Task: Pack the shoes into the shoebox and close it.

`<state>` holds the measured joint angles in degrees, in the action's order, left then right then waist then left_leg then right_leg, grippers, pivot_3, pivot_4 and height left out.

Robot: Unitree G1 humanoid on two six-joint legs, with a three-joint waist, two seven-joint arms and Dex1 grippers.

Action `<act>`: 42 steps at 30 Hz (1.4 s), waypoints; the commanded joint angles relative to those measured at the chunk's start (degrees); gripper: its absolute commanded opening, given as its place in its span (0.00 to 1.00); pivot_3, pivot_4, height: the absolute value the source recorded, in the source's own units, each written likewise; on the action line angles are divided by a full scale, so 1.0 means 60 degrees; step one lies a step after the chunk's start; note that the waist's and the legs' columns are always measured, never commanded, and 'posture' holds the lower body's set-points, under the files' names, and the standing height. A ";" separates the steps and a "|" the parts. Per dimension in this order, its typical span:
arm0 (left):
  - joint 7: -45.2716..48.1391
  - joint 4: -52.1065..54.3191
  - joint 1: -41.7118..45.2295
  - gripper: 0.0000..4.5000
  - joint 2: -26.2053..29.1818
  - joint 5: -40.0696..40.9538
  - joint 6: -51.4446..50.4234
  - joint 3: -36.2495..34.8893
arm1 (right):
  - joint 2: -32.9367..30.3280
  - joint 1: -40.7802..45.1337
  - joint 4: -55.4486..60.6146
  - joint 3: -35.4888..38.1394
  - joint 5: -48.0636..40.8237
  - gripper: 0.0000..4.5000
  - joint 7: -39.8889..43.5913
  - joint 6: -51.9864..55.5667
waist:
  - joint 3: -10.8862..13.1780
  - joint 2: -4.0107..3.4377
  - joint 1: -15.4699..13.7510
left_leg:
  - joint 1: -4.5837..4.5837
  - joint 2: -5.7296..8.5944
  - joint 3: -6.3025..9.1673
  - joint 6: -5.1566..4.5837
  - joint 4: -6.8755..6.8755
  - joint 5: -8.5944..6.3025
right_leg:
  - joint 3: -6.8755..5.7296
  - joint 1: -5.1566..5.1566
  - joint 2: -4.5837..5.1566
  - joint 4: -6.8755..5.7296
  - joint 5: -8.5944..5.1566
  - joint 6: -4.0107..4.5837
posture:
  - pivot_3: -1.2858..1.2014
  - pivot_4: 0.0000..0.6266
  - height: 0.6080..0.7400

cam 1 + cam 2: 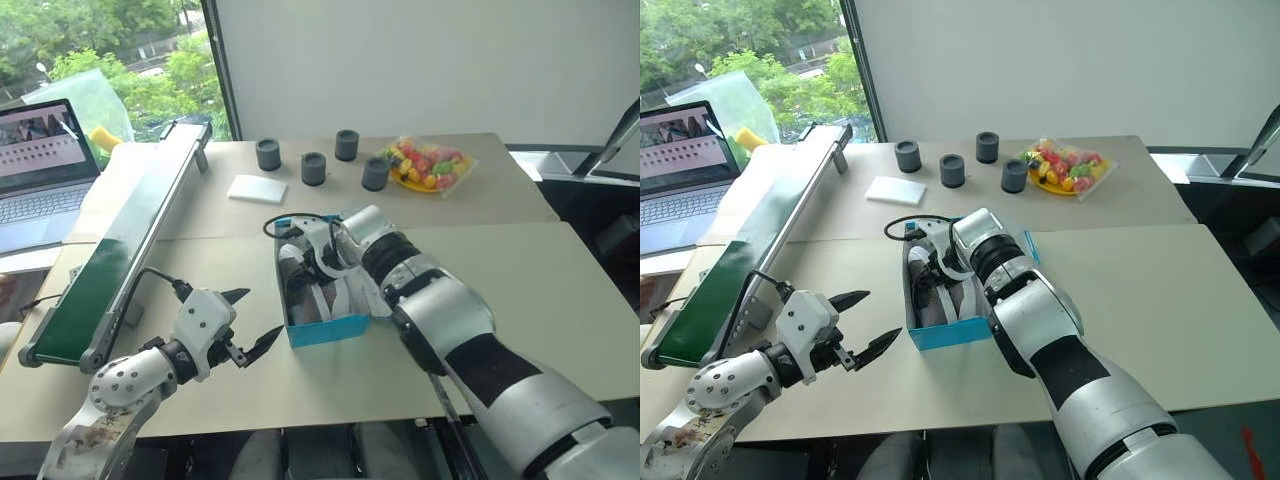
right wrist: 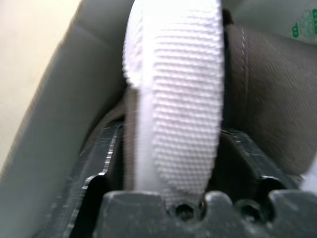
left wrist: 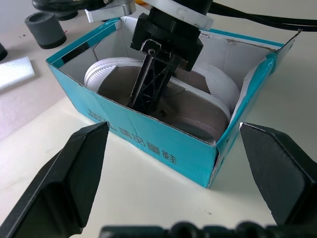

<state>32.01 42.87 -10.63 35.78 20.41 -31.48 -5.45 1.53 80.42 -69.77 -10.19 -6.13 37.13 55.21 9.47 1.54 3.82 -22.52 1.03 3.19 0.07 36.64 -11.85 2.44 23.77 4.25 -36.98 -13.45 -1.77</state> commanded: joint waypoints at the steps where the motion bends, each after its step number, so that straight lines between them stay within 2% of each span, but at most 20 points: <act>1: -0.0005 0.0092 0.0104 1.00 0.0038 0.0056 -0.0002 -0.0114 | -0.0452 0.0641 0.0568 0.0956 -0.0411 0.70 -0.0340 0.0347 | -0.0001 0.0001 -0.0005 | -0.0040 0.0003 0.0000 0.0000 0.0000 0.0000 | 0.0003 0.0048 0.0004 -0.0012 0.0001 0.0000 | 0.52 0.24 1.00; 4: 0.0039 0.0047 0.0153 1.00 0.0069 0.0078 -0.0027 -0.0138 | -0.0761 0.0645 0.1111 0.1331 -0.0526 0.70 -0.0541 0.0633 | 0.0000 0.0000 -0.0009 | -0.0090 0.0000 -0.0006 0.0006 -0.0002 -0.0004 | -0.0002 0.0093 0.0003 -0.0007 0.0001 0.0000 | 0.52 0.24 1.00; 9: 0.0133 -0.0079 0.0300 1.00 0.0151 0.0129 -0.0064 -0.0204 | -0.0994 0.0228 0.2712 0.2392 -0.1209 0.70 -0.1143 0.2267 | 0.0003 0.0000 0.0002 | -0.0132 -0.0001 -0.0004 0.0008 -0.0005 -0.0006 | -0.0001 0.0128 0.0009 0.0000 0.0000 -0.0001 | 0.52 0.24 1.00; 17: 0.0308 -0.0236 0.0550 1.00 0.0250 0.0184 -0.0145 -0.0277 | -0.0470 -0.1999 0.6394 0.2422 -0.1554 0.70 -0.2238 0.4334 | 0.0002 0.0001 -0.0023 | -0.0107 0.0001 -0.0012 0.0007 -0.0003 -0.0006 | -0.0009 0.0092 0.0006 0.0004 -0.0001 -0.0003 | 0.52 0.24 1.00; 22: 0.0308 -0.0187 0.0505 1.00 0.0236 0.0138 -0.0152 -0.0286 | -0.0295 -0.2640 0.8003 0.2710 -0.1603 0.70 -0.2805 0.3922 | 0.0002 0.0001 0.0025 | -0.0106 -0.0003 -0.0013 0.0007 -0.0003 -0.0006 | -0.0002 0.0104 0.0001 -0.0008 -0.0001 -0.0003 | 0.52 0.24 1.00; 26: 0.0262 -0.0100 0.0391 1.00 0.0210 0.0149 -0.0179 -0.0384 | -0.0522 -0.2938 0.9015 0.2806 -0.1797 0.70 -0.2754 0.3545 | 0.0003 0.0001 -0.0003 | -0.0106 0.0000 -0.0014 0.0007 -0.0001 -0.0005 | -0.0005 0.0099 0.0005 -0.0004 -0.0001 -0.0004 | 0.52 0.24 1.00; 34: 0.0279 -0.0115 0.0295 1.00 0.0188 0.0190 -0.0158 -0.0430 | -0.2489 -0.3710 1.1970 0.3237 -0.3706 0.70 -0.1127 0.4934 | 0.0004 0.0000 -0.0143 | -0.0113 -0.0001 -0.0011 0.0007 -0.0001 -0.0006 | -0.0011 0.0093 0.0013 0.0009 -0.0006 -0.0012 | 0.52 0.24 1.00; 38: 0.0478 -0.0239 0.0457 1.00 0.0263 0.0198 -0.0074 -0.0309 | -0.3973 -0.4663 1.3498 0.3592 -0.5590 0.70 0.0597 0.5746 | 0.0004 0.0000 -0.0220 | -0.0103 -0.0002 -0.0014 0.0006 -0.0002 -0.0006 | -0.0013 0.0081 0.0002 0.0015 -0.0007 -0.0011 | 0.52 0.24 1.00; 41: 0.0817 -0.0354 0.0496 1.00 0.0379 0.0413 -0.0040 -0.0482 | -0.5699 -0.6187 1.5007 0.3865 -0.7177 0.70 0.2313 0.5860 | 0.0007 0.0003 -0.0285 | -0.0106 -0.0001 -0.0024 0.0004 0.0001 -0.0007 | -0.0008 0.0079 0.0008 0.0022 -0.0007 -0.0013 | 0.52 0.24 1.00; 42: 0.0943 -0.0396 0.0473 1.00 0.0443 0.0469 -0.0020 -0.0560 | -0.6167 -0.6722 1.5413 0.3861 -0.7589 0.64 0.2726 0.5843 | 0.0007 0.0003 -0.0336 | -0.0112 -0.0001 -0.0014 0.0003 0.0002 -0.0007 | -0.0023 0.0071 0.0007 0.0034 -0.0009 -0.0017 | 0.52 0.24 1.00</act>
<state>35.96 40.22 -7.80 37.27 22.00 -32.62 -7.34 -31.77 43.57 16.34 10.79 -45.29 47.19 89.85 9.51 1.56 1.81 -23.20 1.02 3.16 0.05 36.65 -11.92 2.22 24.13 4.30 -36.71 -13.54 -1.91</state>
